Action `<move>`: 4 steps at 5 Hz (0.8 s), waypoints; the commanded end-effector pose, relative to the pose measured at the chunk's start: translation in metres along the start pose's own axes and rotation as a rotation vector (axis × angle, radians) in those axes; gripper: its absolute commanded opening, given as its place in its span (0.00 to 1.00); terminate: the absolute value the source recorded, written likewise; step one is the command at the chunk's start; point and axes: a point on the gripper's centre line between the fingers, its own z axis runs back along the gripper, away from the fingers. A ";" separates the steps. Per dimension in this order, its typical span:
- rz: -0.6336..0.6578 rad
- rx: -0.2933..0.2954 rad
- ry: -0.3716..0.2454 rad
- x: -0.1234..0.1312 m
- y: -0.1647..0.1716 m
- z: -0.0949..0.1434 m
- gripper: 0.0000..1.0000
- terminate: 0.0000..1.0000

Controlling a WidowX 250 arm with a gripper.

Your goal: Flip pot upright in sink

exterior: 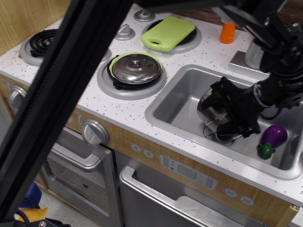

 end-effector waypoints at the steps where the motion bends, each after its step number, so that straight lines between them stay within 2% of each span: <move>1: 0.026 -0.035 -0.085 0.010 0.028 0.016 0.00 0.00; 2: 0.024 -0.047 -0.108 0.014 0.030 0.010 0.00 0.00; 3: 0.053 -0.099 -0.124 0.017 0.027 0.011 0.00 0.00; 4: 0.136 -0.218 -0.080 0.025 0.025 0.036 0.00 0.00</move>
